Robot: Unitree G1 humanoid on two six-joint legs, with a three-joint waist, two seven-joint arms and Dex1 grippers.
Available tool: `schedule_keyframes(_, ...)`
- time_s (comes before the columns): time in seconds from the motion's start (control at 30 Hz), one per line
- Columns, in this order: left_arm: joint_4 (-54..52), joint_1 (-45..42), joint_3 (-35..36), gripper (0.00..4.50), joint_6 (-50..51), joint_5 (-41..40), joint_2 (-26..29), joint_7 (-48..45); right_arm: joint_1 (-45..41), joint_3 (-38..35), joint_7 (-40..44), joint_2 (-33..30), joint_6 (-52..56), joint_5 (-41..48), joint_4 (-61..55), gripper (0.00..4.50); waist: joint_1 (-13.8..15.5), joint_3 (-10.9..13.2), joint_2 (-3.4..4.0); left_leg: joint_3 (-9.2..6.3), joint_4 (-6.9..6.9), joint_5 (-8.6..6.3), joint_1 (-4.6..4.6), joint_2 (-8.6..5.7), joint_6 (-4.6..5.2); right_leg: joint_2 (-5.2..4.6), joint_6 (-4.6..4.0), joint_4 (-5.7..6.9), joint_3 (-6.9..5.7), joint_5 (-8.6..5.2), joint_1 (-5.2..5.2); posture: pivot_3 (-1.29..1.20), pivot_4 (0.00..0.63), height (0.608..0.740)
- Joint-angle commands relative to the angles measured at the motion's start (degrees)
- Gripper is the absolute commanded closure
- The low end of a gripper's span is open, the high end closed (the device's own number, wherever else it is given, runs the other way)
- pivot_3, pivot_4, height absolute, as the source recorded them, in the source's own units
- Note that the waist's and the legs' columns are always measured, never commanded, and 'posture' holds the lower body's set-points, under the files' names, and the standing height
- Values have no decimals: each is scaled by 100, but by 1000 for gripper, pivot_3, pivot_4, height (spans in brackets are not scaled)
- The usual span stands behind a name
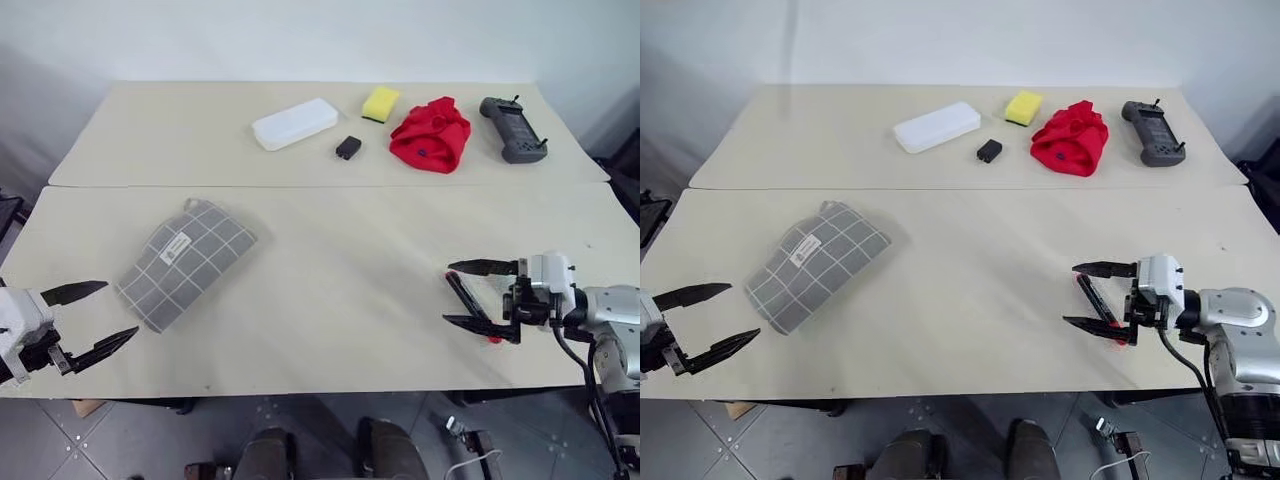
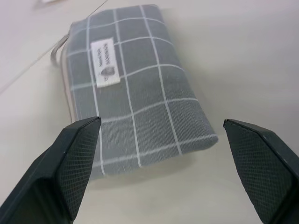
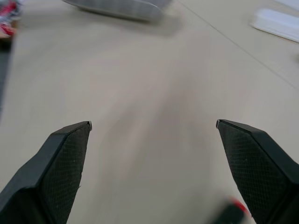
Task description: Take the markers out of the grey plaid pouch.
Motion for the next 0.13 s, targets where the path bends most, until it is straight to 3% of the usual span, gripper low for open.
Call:
schedule_keyframes(0.03, 430, -133, -136, 23, -291, 61, -191, -134, -115, -107, 108, 1, -676, -157, 275, 0, -6, 0, 1, 7, -3, 0, 1, 0, 0, 2, 0, -3, -2, 0, 0, 0, 150, 740)
schedule_keyframes(0.13, 511, -178, -180, 23, -442, 147, -331, -23, -315, -121, -107, 134, -761, -166, 493, 0, -27, 1, -2, 16, -1, 0, -1, 2, 0, 3, 1, -2, -3, 0, 0, 0, 150, 740)
